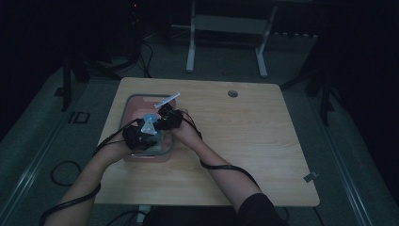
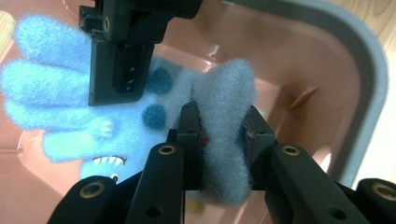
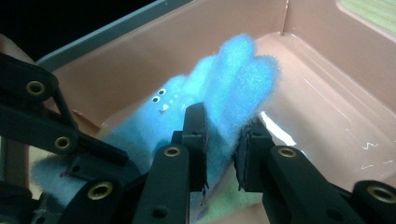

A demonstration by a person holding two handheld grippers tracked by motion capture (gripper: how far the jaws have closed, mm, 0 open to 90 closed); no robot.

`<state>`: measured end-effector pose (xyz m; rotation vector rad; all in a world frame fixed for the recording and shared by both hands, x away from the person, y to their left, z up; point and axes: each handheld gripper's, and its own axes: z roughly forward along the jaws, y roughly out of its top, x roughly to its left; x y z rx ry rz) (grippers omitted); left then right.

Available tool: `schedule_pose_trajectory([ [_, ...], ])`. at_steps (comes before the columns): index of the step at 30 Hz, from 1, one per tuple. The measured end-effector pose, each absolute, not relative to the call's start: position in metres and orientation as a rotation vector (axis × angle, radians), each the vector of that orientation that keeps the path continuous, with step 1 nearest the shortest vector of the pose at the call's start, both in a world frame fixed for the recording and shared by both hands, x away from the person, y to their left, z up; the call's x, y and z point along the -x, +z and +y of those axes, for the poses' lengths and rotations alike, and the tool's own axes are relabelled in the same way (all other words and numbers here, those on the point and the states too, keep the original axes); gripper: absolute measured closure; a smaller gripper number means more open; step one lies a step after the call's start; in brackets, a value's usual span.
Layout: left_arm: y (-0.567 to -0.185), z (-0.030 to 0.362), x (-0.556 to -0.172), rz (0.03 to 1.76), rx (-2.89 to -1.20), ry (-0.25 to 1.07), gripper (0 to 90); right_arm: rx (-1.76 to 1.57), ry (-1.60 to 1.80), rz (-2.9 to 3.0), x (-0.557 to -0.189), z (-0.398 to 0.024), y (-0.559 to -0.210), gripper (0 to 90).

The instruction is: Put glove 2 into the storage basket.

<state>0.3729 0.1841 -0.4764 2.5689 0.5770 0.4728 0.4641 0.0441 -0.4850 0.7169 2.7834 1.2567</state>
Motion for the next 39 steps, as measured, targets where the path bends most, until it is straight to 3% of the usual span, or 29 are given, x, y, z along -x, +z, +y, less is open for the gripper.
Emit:
schedule_pose_trajectory([
  [4, -0.481, 0.183, -0.375, 0.587, -2.569, 0.456, 73.5, -0.712, 1.229, 2.797, -0.465, 0.046, -0.486, 72.9],
  [8, -0.482, 0.184, -0.376, 0.603, -2.561, 0.444, 72.3, -0.735, 1.211, 2.79, -0.466, 0.043, -0.486, 62.5],
  [15, -0.482, 0.184, -0.378, 0.634, -2.555, 0.429, 63.8, -0.737, 1.274, 2.771, -0.467, 0.03, -0.481, 50.9],
  [20, -0.48, 0.187, -0.377, 0.685, -2.515, 0.418, 51.2, -0.714, 1.344, 2.763, -0.464, 0.017, -0.472, 45.1],
  [28, -0.471, 0.187, -0.375, 0.79, -2.422, 0.475, 15.9, -0.673, 1.428, 2.792, -0.462, 0.001, -0.464, 29.0],
  [30, -0.468, 0.187, -0.373, 0.821, -2.376, 0.468, 13.1, -0.629, 1.434, 2.811, -0.46, -0.005, -0.466, 23.7],
  [32, -0.467, 0.186, -0.371, 0.822, -2.36, 0.451, 3.3, -0.602, 1.436, 2.81, -0.459, -0.007, -0.467, 19.4],
  [39, -0.464, 0.178, -0.366, 0.797, -2.322, 0.41, 1.4, -0.576, 1.467, 2.769, -0.455, -0.016, -0.467, 18.9],
])
